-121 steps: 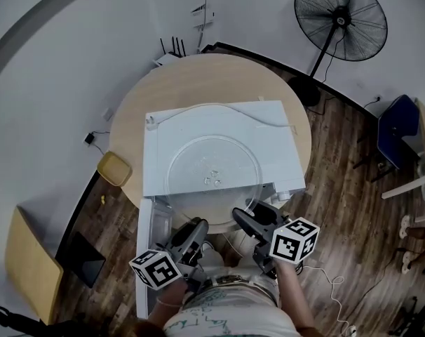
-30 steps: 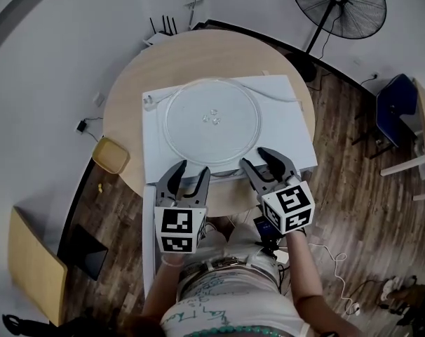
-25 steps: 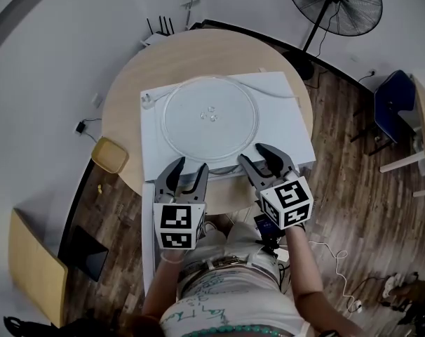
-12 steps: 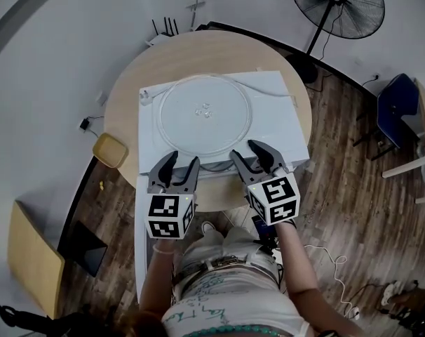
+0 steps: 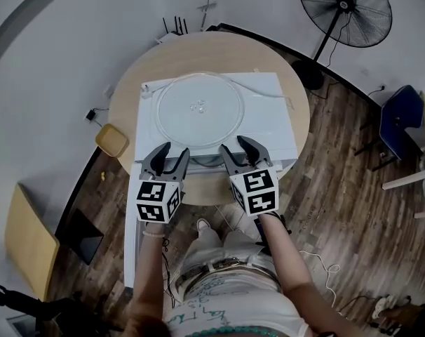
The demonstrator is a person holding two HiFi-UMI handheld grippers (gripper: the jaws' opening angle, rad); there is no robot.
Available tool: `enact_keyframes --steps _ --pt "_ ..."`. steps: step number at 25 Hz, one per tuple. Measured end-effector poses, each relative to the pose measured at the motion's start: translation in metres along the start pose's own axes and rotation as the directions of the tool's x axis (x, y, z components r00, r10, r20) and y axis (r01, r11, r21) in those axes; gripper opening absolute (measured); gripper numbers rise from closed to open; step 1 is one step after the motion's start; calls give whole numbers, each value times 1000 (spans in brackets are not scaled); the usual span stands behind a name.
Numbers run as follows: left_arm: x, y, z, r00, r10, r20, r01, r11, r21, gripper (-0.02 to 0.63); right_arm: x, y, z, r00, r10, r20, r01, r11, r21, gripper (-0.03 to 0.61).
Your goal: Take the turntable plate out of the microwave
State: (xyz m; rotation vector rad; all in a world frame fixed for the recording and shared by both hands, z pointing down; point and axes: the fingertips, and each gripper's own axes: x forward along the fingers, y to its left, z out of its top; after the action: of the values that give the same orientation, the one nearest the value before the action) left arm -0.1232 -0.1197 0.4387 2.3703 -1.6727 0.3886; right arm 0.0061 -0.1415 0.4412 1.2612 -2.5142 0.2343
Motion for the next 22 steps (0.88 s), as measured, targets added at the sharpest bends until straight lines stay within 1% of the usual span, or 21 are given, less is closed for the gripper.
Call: enact_keyframes --steps 2,8,12,14,22 --pt "0 0 0 1000 7 15 -7 1000 -6 204 0 0 0 1000 -6 9 6 1000 -1 167" --pt "-1 -1 0 1000 10 20 -10 1000 -8 204 -2 1 0 1000 -5 31 6 1000 -12 164" --pt "-1 3 3 1000 12 16 -12 1000 -6 204 0 6 3 999 11 41 -10 1000 -22 135" --pt "-1 3 4 1000 18 26 -18 1000 -7 204 1 7 4 999 16 46 -15 1000 -26 137" --pt "-2 2 1 998 24 58 -24 1000 4 202 -1 7 1 999 35 23 -34 999 -34 137"
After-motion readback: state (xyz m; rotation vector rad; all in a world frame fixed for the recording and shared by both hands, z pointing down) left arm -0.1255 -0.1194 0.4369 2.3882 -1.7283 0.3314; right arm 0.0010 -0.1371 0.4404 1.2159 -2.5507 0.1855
